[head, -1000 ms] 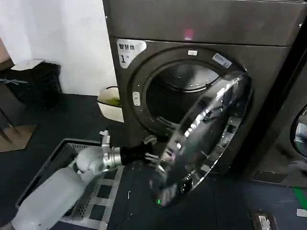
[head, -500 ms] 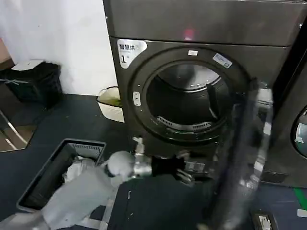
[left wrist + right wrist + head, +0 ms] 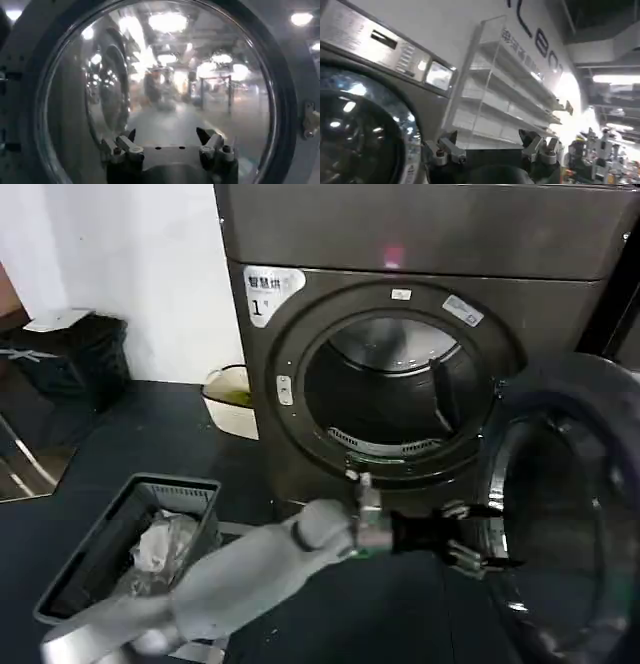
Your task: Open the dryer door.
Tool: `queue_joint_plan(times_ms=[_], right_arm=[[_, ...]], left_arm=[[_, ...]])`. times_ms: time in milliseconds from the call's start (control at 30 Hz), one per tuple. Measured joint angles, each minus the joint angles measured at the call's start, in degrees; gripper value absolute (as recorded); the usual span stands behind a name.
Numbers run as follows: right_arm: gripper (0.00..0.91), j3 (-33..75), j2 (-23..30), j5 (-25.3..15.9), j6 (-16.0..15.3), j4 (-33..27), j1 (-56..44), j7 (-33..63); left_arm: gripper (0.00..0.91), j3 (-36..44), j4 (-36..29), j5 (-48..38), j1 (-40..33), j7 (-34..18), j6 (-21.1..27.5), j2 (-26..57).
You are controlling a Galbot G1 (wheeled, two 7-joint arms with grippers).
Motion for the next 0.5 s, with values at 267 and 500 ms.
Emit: queue_joint_plan(times_ms=[267,500], right_arm=[[0.907,1.2,-0.6,-1.5,0.1,-1.6,0.3,0.4],[0.907,2.3,-0.4,-1.7,0.3,-2.0,-0.2,-0.5]], left_arm=[[0.907,0.3,4.8,2.0,-1.1,-2.4,-1.3,-6.5],[0.907,1.9,8.6,3.0,-2.8,-5.0,-3.5,-10.8]])
